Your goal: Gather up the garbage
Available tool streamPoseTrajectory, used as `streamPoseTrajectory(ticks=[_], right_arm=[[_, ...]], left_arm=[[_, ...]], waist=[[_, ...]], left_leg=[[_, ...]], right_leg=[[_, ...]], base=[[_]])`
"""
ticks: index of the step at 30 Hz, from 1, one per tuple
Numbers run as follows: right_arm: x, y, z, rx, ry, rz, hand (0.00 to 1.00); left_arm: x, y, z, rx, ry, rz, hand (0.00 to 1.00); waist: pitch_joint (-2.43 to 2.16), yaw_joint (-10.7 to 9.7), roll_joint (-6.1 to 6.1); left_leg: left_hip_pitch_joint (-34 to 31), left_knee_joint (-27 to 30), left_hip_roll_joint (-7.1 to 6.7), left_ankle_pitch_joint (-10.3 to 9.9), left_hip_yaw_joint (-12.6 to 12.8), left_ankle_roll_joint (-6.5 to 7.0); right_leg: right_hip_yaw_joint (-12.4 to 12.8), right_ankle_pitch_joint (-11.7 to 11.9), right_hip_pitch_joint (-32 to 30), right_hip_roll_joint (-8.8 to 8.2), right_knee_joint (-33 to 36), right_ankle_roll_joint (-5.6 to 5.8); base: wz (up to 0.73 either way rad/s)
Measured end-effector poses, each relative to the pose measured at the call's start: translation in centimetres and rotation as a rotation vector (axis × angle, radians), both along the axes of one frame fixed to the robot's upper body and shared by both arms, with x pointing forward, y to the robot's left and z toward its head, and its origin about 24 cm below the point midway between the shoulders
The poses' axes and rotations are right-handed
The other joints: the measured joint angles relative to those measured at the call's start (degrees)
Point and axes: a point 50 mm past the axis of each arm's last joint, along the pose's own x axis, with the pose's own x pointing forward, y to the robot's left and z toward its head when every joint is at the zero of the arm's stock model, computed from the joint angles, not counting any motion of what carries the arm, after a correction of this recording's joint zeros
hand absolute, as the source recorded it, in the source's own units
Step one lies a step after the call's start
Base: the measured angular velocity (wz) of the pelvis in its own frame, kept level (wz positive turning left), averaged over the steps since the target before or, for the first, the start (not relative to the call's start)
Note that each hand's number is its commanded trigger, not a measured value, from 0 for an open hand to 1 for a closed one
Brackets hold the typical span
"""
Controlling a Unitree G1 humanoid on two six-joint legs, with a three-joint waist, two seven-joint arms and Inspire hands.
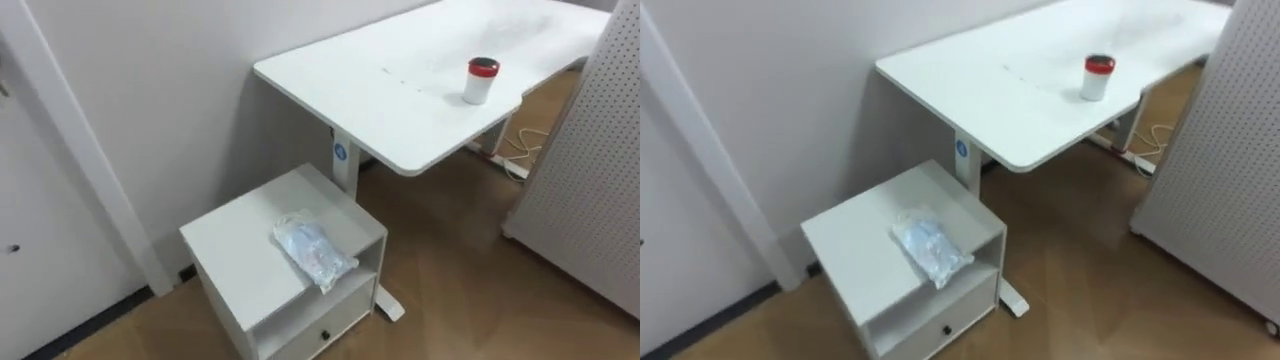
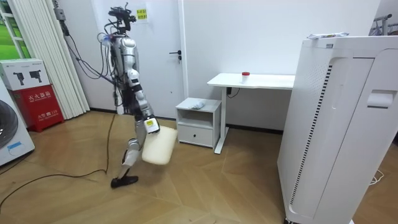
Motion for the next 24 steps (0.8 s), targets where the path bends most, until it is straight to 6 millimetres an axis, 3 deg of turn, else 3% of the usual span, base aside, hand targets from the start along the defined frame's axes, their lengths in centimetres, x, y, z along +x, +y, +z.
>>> streamPoseTrajectory(ticks=[2,3,5,7,8,9,10,11,13,14,15,16,17,18,19,20,22,24], right_arm=[[1.0,0.1,0.1,-0.009,-0.024,0.019,1.0],[1.4,0.1,0.2,-0.02,-0.043,0.022,1.0],[2.1,0.4,0.3,-0.025,-0.072,0.036,1.0],[2.4,0.6,0.3,-0.023,-0.092,0.049,1.0],[2.6,0.7,0.3,-0.014,-0.102,0.057,1.0],[2.8,0.8,0.3,-0.01,-0.107,0.059,1.0],[3.0,0.8,0.3,-0.011,-0.116,0.063,1.0],[3.1,0.8,0.3,-0.015,-0.121,0.061,1.0],[3.6,0.6,0.5,-0.024,-0.153,0.031,1.0],[3.5,0.5,0.5,-0.023,-0.158,0.017,1.0],[3.4,0.4,0.6,-0.018,-0.167,-0.007,1.0],[3.2,0.4,0.6,-0.011,-0.176,-0.03,1.0],[3.1,0.4,0.5,-0.011,-0.178,-0.034,1.0],[2.7,0.5,0.5,-0.008,-0.171,-0.028,1.0],[2.6,0.8,0.3,-0.004,-0.168,-0.016,1.0],[2.8,1.0,0.3,-0.002,-0.169,0.003,1.0],[3.2,1.1,0.4,-0.01,-0.176,0.039,1.0],[3.4,1.0,0.4,-0.015,-0.175,0.078,1.0]], left_arm=[[1.0,0.0,0.0,0.001,-0.039,0.0,0.0],[1.7,0.1,0.1,0.005,-0.065,-0.009,0.0],[2.4,0.2,0.2,0.021,-0.083,-0.017,0.0],[3.0,0.4,0.3,0.05,-0.096,-0.019,0.0],[3.4,0.6,0.4,0.07,-0.104,-0.033,0.0],[3.6,0.7,0.5,0.08,-0.109,-0.04,0.0],[4.2,0.8,0.6,0.096,-0.125,-0.054,0.0],[4.1,0.8,0.6,0.1,-0.125,-0.063,0.0],[4.7,0.8,0.7,0.109,-0.151,-0.088,0.0],[4.9,0.9,0.7,0.115,-0.157,-0.093,0.0],[5.1,0.9,0.8,0.127,-0.175,-0.09,0.0],[5.4,0.7,0.9,0.132,-0.191,-0.103,0.0],[5.7,0.5,0.9,0.131,-0.207,-0.102,0.0],[5.9,0.3,1.0,0.129,-0.226,-0.108,0.0],[6.1,0.1,1.0,0.128,-0.242,-0.112,0.0],[6.3,0.1,1.0,0.128,-0.255,-0.115,0.0],[6.5,0.1,1.1,0.144,-0.275,-0.117,0.0],[7.1,0.2,1.4,0.165,-0.308,-0.129,0.0]], waist=[[-0.04,0.3,-0.16],[-0.05,0.0,-0.19],[-0.02,0.0,-0.12],[0.18,0.8,0.79],[-0.13,1.4,1.33],[-0.03,1.5,1.31],[0.08,1.4,1.71],[0.06,1.4,2.01],[0.3,0.8,3.13],[0.3,0.3,3.25],[0.34,-0.6,3.26],[0.28,-0.7,3.14],[0.32,-0.9,3.24],[-0.25,-1.3,3.4],[-0.65,-0.9,3.68],[-0.28,-0.5,4.12],[-0.09,-0.6,4.19],[-0.2,-0.9,4.39]], left_leg=[[1.1,0.5,-0.33,-2.3,1.2,0.68],[2.3,0.6,-0.7,-3.7,1.7,1.1],[4.6,0.3,-0.92,-5.2,2.2,1.57],[8.4,-1.8,-0.58,-6.7,1.7,1.78],[9.9,-3.5,-0.57,-6.9,1.0,1.9],[10.8,-4.3,-0.39,-6.9,0.9,1.88],[12.0,-5.8,0.09,-6.8,0.7,1.81],[12.5,-6.3,0.61,-6.9,0.6,1.69],[14.6,-8.5,2.17,-6.9,-1.0,1.04],[15.1,-9.0,2.45,-6.8,-1.6,0.87],[16.6,-10.7,2.75,-6.6,-2.7,0.36],[17.9,-12.1,2.79,-6.5,-3.2,-0.11],[18.3,-12.2,2.86,-6.7,-3.9,-0.46],[19.2,-12.4,3.44,-7.0,-5.1,-1.18],[19.8,-12.7,4.15,-6.7,-5.3,-1.73],[20.4,-13.0,4.67,-6.6,-5.4,-2.15],[21.6,-14.2,5.32,-6.2,-5.4,-2.86],[22.4,-15.6,5.61,-5.7,-5.3,-3.6]], right_leg=[[-0.2,0.4,-3.1,-1.57,8.6,1.6],[-0.3,2.3,-5.6,-2.28,15.4,3.09],[-0.6,7.7,-8.6,-3.73,24.0,3.03],[-2.3,16.3,-9.9,-4.4,28.6,2.38],[-3.3,16.9,-11.2,-4.58,30.4,2.25],[-3.5,15.6,-12.3,-4.65,31.4,2.13],[-4.5,12.7,-15.2,-4.24,32.3,1.49],[-5.0,11.1,-16.8,-3.69,32.0,1.05],[-5.0,8.1,-22.0,-0.75,25.0,0.46],[-4.9,8.1,-22.7,-0.07,21.5,0.43],[-5.0,8.3,-22.7,0.63,12.9,0.43],[-5.0,10.4,-22.4,0.68,3.4,0.46],[-4.9,13.7,-22.3,0.99,0.5,1.22],[-5.0,17.5,-21.2,2.05,-2.1,0.93],[-5.3,18.1,-19.5,3.42,-4.0,0.45],[-5.6,18.6,-17.8,4.37,-5.9,-0.06],[-5.4,18.7,-15.7,4.86,-8.4,-0.1],[-5.4,18.6,-15.5,5.62,-8.7,-0.1]], base=[[-0.16],[0.0],[0.03],[-0.18],[-0.24],[-0.17],[-0.06],[-0.04],[0.16],[0.46],[0.45],[0.42],[0.48],[0.37],[0.27],[0.0],[0.0],[0.04]])
